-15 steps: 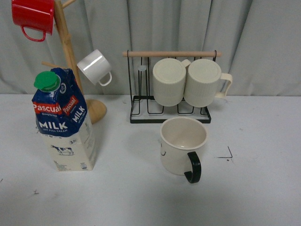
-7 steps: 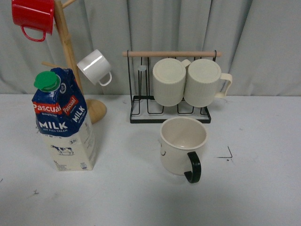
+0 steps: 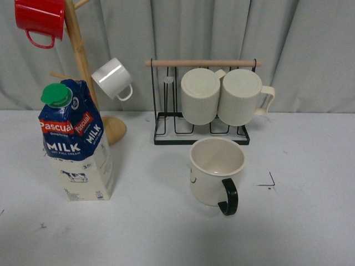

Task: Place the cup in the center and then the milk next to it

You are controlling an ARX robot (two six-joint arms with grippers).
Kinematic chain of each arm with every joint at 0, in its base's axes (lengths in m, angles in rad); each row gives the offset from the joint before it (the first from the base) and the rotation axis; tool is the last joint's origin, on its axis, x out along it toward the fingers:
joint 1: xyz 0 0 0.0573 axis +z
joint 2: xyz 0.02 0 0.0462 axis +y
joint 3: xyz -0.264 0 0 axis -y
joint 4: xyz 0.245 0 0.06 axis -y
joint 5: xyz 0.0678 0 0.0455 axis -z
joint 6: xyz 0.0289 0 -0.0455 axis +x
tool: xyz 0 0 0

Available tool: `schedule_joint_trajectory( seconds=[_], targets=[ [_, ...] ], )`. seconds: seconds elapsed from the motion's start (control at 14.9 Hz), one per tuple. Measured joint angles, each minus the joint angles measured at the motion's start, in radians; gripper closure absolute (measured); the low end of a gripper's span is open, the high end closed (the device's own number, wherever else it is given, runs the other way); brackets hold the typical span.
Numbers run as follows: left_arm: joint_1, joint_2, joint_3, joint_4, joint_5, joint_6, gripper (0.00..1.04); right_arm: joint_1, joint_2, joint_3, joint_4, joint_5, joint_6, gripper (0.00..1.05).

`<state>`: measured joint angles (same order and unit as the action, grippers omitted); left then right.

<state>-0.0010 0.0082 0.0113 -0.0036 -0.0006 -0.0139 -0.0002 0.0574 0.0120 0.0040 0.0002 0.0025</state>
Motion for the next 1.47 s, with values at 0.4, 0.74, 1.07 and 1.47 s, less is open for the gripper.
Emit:
schedule_joint_trajectory(
  seconds=[0.4, 0.74, 1.07, 1.47],
  targets=[
    [0.000, 0.000, 0.000, 0.000, 0.000, 0.000, 0.07, 0.000, -0.053, 0.000, -0.008, 0.000, 0.000, 0.92],
    [0.000, 0.000, 0.000, 0.000, 0.000, 0.000, 0.07, 0.000, -0.053, 0.000, -0.008, 0.000, 0.000, 0.30],
    [-0.024, 0.031, 0.042, -0.143, -0.072, -0.034, 0.07, 0.000, -0.053, 0.000, -0.007, 0.000, 0.000, 0.06],
    [0.045, 0.686, 0.415, -0.073, -0.202, -0.232, 0.07, 0.000, -0.053, 0.000, -0.007, 0.000, 0.000, 0.06]
  ],
)
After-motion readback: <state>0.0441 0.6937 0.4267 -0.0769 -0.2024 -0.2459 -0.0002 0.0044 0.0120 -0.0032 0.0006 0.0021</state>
